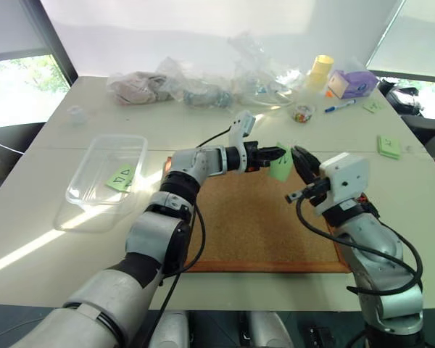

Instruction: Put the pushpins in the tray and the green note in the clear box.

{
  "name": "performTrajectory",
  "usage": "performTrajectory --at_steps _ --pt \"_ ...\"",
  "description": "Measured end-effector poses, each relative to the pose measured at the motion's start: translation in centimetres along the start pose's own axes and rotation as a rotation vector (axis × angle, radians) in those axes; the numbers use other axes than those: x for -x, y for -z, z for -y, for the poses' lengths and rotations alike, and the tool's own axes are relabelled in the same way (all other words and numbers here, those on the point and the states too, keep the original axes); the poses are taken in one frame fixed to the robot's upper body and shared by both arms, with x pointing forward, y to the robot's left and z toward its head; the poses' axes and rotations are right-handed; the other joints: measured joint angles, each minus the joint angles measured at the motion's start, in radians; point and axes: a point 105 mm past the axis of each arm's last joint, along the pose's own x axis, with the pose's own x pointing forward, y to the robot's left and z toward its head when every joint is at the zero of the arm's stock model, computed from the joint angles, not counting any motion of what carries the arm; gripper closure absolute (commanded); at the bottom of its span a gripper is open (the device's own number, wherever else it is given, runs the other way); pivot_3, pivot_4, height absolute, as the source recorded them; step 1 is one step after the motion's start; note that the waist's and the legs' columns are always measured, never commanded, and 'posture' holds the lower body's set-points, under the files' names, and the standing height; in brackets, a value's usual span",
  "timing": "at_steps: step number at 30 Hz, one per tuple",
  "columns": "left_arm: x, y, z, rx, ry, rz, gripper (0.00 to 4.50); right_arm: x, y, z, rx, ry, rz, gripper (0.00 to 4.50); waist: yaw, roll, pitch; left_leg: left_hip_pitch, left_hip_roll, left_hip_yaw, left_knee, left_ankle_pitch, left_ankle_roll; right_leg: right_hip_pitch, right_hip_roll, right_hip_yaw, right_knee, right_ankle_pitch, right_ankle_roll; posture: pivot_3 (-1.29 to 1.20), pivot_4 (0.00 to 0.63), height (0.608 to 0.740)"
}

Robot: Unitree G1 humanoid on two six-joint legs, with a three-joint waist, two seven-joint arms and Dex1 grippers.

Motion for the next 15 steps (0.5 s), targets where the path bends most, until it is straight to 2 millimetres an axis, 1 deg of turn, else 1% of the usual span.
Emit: performTrajectory --at_steps 1,2,5,6,7,10,12,15 --pt "0.2 -0.1 0.1 0.000 0.003 0.001 4.48 0.4 0.5 1.5 -0.029 0.078 -0.019 4.50 0.002 0.000 0.000 0.000 0.000 0.000 0.000 0.000 0.000 0.000 0.000 0.000 0.000 0.000 0.000 0.00 0.150 0.737" --pt "0.5 -0.2 0.1 0.003 0.008 0.008 4.48 1.1 1.6 3.3 -0.044 0.162 -0.064 4.50 0.002 0.000 0.000 0.000 0.000 0.000 0.000 0.000 0.000 0.001 -0.001 0.000 -0.001 0.000 0.000 0.00 0.150 0.737" --pt "1.7 0.0 0.2 -0.001 0.027 0.027 4.48 3.2 5.7 7.9 -0.086 0.354 -0.231 4.50 -0.002 0.000 0.000 0.000 -0.001 0.001 0.000 0.000 0.000 0.001 -0.002 0.001 -0.001 0.000 0.000 0.00 0.150 0.737" --pt "2.1 0.2 0.3 -0.004 0.031 0.029 4.48 3.9 6.8 9.0 -0.102 0.399 -0.276 4.50 -0.003 0.000 0.000 0.000 -0.001 0.001 0.000 0.000 0.000 0.001 -0.002 0.001 0.000 0.000 0.000 0.00 0.150 0.737" --pt "2.5 0.3 0.3 -0.008 0.036 0.033 4.48 4.2 7.6 9.6 -0.113 0.416 -0.306 4.50 -0.003 0.001 0.000 0.001 -0.001 0.001 0.000 0.000 0.000 0.001 -0.002 0.001 0.000 0.000 0.000 0.00 0.150 0.737" --pt "3.1 0.8 1.5 -0.004 0.085 0.044 4.48 5.1 9.6 11.4 -0.120 0.445 -0.386 4.50 -0.005 0.001 0.000 0.001 -0.001 0.001 0.000 0.000 0.000 0.001 -0.001 0.001 0.001 0.000 0.000 0.00 0.150 0.737" --pt "3.4 1.0 2.1 0.007 0.103 0.047 4.48 5.5 10.5 11.9 -0.125 0.442 -0.430 4.50 -0.005 0.002 0.000 0.001 -0.001 0.000 0.000 0.000 0.000 0.001 -0.001 0.002 0.001 0.000 0.000 0.00 0.150 0.737" --pt "3.7 1.4 2.3 0.021 0.100 0.049 4.48 5.8 11.4 12.3 -0.128 0.430 -0.473 4.50 -0.005 0.002 -0.001 0.002 -0.001 0.000 0.000 0.000 0.000 0.001 -0.001 0.002 0.001 0.000 0.000 0.00 0.150 0.737"
